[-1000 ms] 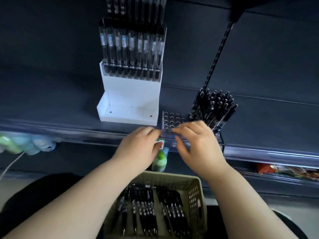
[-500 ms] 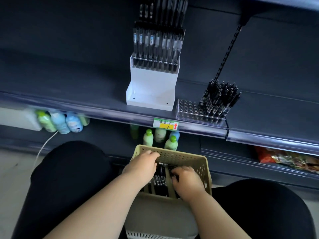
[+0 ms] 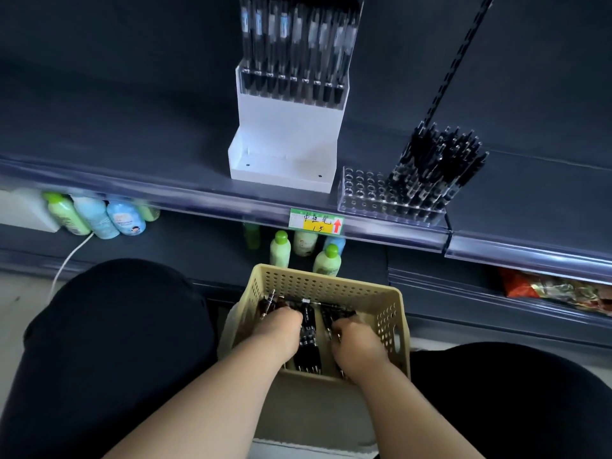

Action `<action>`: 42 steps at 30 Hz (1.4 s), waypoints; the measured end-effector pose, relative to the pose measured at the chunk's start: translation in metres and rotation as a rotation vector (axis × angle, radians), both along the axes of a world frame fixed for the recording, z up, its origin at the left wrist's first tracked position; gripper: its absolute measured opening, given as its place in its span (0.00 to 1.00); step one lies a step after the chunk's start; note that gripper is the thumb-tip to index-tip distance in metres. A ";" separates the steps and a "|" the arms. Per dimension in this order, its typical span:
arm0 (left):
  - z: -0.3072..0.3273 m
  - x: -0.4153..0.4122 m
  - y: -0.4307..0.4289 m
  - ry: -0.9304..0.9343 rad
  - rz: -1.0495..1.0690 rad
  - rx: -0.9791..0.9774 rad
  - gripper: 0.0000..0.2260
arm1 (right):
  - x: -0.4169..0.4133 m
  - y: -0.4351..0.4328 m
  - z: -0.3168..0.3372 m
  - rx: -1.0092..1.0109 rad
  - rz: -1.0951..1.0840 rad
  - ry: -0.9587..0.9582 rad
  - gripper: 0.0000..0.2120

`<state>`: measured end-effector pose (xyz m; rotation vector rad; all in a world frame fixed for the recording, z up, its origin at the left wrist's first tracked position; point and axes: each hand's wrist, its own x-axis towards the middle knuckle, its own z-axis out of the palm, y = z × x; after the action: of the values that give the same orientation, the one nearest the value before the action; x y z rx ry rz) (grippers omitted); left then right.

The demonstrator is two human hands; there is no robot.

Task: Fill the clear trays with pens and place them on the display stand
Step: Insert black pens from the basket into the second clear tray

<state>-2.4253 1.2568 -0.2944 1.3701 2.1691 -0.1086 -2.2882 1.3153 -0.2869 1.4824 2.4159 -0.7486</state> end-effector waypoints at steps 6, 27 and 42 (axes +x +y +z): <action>-0.027 0.011 0.023 -0.118 0.175 0.014 0.14 | -0.019 0.020 -0.025 0.026 -0.109 0.102 0.23; -0.064 0.019 0.054 -0.064 0.376 -0.204 0.15 | -0.040 0.034 -0.060 0.104 -0.092 -0.174 0.13; -0.030 0.021 0.031 -0.361 0.604 0.202 0.08 | -0.025 0.027 0.019 -0.109 -0.673 0.881 0.07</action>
<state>-2.4043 1.2877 -0.3247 0.7025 2.2125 0.5542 -2.3129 1.3422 -0.2676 2.2871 2.2425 -1.9873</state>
